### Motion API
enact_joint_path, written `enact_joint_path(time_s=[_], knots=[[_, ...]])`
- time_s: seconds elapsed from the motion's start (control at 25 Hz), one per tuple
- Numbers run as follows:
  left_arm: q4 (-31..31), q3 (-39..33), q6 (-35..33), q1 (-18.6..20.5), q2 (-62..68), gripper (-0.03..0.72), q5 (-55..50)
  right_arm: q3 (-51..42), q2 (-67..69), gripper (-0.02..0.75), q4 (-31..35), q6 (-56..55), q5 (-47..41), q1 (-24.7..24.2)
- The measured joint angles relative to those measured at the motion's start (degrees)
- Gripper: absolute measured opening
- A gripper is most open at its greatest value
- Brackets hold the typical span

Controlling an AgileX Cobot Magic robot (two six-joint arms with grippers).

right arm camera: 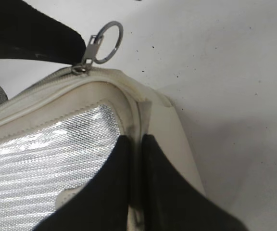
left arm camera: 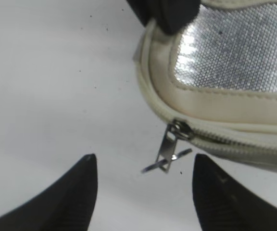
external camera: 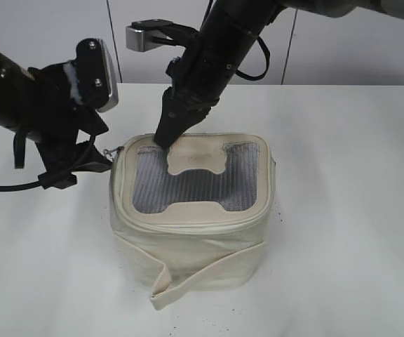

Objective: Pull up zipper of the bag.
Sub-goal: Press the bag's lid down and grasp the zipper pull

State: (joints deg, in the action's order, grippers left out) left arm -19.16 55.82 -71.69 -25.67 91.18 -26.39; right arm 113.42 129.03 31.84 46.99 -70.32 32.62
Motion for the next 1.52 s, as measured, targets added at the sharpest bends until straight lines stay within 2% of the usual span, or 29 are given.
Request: enact_joint_path(time_s=[0.2, 0.4, 0.68, 0.8, 0.88, 1.08, 1.28, 1.52], knots=[[1.5, 0.0, 0.0, -0.1, 1.6, 0.47, 0.3, 0.0, 0.0, 0.037, 0.0, 0.0, 0.0, 0.0], [1.8, 0.0, 0.0, -0.1, 1.7, 0.389, 1.1, 0.0, 0.0, 0.037, 0.0, 0.0, 0.0, 0.0], [1.8, 0.0, 0.0, -0.4, 3.4, 0.23, -0.2, 0.0, 0.0, 0.037, 0.0, 0.0, 0.0, 0.0], [1.3, 0.0, 0.0, -1.2, 3.6, 0.078, -1.1, 0.0, 0.0, 0.037, -0.1, 0.0, 0.0, 0.0], [0.9, 0.0, 0.2, -1.4, 3.6, 0.012, -1.5, 0.0, 0.0, 0.036, -0.1, 0.0, -0.1, 0.0], [0.7, 0.1, 3.3, -1.4, 3.5, -0.002, -2.9, 0.0, 0.0, 0.036, -0.1, 0.0, -0.2, 0.0], [1.1, 0.1, 10.5, -1.4, 2.4, -0.002, -4.3, 0.0, 0.0, 0.036, -0.1, -0.2, -0.2, 0.0], [5.7, 0.4, 20.4, -1.5, 1.4, -0.002, -8.4, 0.0, 0.0, 0.036, 0.1, -1.2, -0.2, 0.1]])
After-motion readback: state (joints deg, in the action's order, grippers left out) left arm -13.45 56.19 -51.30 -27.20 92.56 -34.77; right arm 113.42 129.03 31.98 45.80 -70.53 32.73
